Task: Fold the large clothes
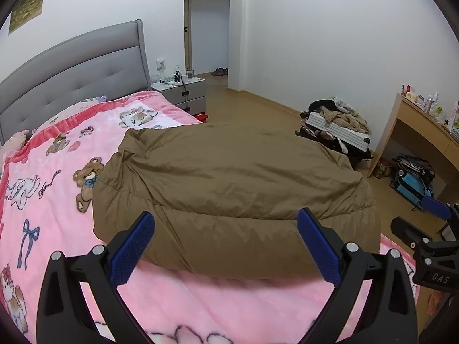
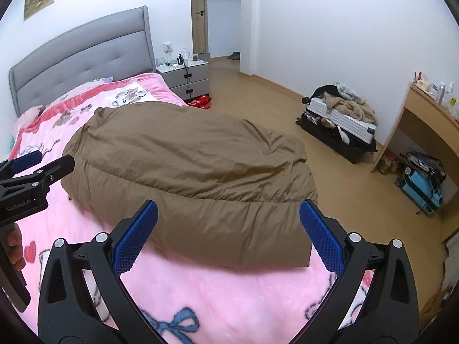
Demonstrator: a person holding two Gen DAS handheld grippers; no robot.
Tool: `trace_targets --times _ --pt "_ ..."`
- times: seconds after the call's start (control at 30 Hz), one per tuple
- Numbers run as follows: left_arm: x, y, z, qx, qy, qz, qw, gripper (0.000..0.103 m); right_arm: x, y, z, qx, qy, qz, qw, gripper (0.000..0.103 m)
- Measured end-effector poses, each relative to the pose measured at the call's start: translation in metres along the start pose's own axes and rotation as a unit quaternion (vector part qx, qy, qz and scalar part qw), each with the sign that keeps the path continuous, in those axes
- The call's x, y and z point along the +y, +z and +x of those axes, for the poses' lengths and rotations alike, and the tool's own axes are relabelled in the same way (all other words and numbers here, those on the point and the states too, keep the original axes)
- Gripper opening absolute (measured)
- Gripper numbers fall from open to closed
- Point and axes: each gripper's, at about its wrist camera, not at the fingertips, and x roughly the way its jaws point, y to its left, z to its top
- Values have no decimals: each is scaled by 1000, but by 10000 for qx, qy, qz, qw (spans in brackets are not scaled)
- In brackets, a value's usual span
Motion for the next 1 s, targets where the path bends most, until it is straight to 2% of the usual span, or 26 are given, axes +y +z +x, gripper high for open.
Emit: trace_targets --times 0.27,1.0 --pt "-5 4 -5 -33 -74 -17 10000 98 -2 -1 -5 -19 41 75 10000 95" --pt "-1 2 -10 -30 45 44 10000 98 -2 0 -12 -28 122 58 9999 95"
